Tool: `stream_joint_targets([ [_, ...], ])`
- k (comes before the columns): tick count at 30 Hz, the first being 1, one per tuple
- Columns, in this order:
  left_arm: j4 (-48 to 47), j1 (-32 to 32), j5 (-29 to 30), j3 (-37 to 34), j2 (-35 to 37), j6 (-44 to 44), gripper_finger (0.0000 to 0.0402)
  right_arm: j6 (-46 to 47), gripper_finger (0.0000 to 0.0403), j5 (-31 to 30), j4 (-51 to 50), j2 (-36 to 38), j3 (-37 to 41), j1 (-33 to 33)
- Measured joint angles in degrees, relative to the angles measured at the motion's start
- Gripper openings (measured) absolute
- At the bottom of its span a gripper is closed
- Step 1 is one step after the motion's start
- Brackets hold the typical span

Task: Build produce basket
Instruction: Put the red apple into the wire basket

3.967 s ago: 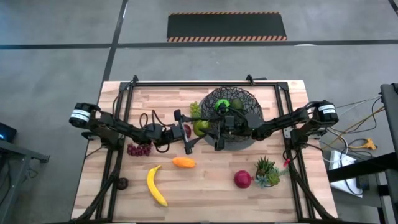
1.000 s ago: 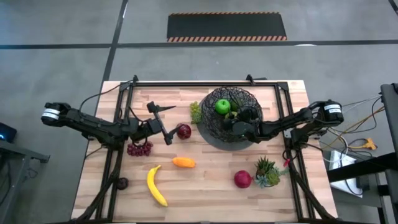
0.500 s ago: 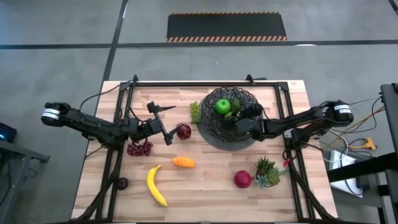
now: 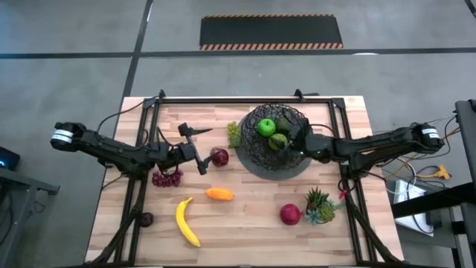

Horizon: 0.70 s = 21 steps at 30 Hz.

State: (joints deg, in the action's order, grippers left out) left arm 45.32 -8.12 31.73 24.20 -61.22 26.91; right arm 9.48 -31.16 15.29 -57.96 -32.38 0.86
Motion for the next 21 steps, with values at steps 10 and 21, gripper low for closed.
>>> stream_joint_targets([
  [10,0.2,0.0,-0.2,-0.3,-4.5,-12.5,0.0375,-9.2,0.0215,23.2,0.0,6.5,0.0,4.2],
  [21,-7.8,-0.4,-0.4,3.2,-9.7,-27.9,0.0375,-13.4,0.0215,31.2,-3.3,6.5,0.0,4.1],
])
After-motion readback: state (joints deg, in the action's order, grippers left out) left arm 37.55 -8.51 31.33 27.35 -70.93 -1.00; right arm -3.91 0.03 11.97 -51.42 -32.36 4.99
